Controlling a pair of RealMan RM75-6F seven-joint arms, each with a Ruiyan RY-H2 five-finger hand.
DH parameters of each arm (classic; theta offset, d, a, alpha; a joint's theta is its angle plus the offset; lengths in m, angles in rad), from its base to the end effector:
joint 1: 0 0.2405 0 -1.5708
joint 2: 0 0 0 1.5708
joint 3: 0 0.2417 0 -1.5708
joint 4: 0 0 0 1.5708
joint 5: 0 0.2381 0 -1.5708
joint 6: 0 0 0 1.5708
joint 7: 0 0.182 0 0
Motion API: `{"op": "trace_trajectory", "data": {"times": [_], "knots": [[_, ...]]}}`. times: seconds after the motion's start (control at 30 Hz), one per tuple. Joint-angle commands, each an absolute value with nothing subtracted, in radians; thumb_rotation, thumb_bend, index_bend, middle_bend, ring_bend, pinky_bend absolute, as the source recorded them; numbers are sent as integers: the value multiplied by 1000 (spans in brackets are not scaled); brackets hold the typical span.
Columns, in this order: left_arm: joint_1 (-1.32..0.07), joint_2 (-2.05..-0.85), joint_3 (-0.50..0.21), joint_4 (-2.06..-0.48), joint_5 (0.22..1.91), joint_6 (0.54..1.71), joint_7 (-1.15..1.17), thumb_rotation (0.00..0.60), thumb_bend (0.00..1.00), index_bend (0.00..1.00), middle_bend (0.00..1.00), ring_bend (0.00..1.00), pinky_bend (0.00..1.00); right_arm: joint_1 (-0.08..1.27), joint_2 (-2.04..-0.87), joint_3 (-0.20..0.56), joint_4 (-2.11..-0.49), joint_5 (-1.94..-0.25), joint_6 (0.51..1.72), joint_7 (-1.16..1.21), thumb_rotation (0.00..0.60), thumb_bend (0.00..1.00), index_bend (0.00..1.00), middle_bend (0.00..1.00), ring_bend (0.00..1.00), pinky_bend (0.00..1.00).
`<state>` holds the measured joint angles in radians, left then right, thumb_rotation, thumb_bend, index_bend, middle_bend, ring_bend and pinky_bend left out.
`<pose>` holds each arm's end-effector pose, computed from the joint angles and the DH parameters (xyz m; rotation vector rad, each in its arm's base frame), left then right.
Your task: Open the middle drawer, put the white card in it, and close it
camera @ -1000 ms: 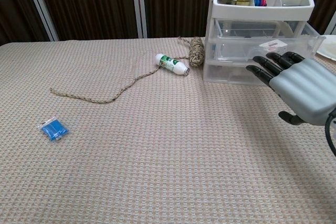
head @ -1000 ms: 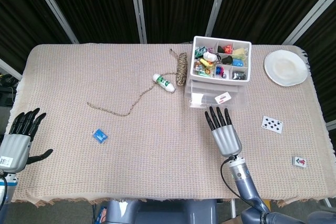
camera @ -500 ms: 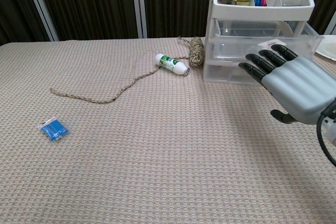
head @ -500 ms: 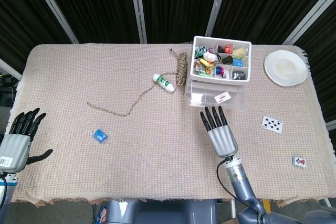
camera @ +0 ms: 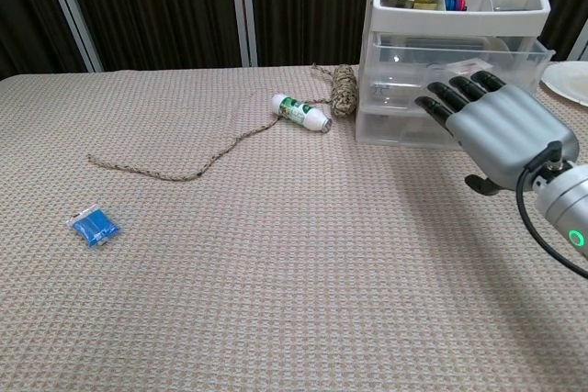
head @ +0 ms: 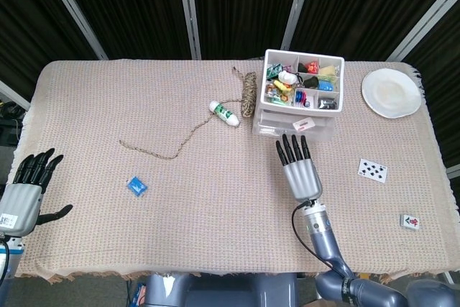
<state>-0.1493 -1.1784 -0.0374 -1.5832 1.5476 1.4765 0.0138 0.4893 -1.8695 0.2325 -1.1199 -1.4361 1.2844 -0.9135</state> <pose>-0.2873 0.2359 0.1039 -1.4692 -0.8712 -0.9788 -0.1690 -0.3461 -0.0687 1.6330 -0.2441 0.6131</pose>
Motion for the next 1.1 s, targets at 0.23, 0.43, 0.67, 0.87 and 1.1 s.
{"op": "trace_trajectory", "data": {"times": [0.23,0.43,0.67,0.87,1.1], "knots": [[-152,-1173,-38,-1590,1540,1466,9,600,146,78,0,0,0,540,-1888,297,-1069,-1376,1259,-900,600,179,0,0,0,0],[-154,-1170,-38,-1594,1533,1458,6,600,144,79,0,0,0,571,-1890,322,-1040,-1340,1245,-899,600,179,0,0,0,0],[-156,-1167,-39,-1598,1527,1450,4,600,147,78,0,0,0,589,-1899,328,-1021,-1310,1237,-892,600,180,0,0,0,0],[-156,-1166,-39,-1599,1529,1451,3,600,150,79,0,0,0,567,-1883,293,-1056,-1315,1268,-877,600,180,0,0,0,0],[-155,-1166,-36,-1596,1536,1458,4,600,152,81,0,0,0,493,-1767,197,-1217,-1385,1331,-822,600,151,0,0,0,0]]}}
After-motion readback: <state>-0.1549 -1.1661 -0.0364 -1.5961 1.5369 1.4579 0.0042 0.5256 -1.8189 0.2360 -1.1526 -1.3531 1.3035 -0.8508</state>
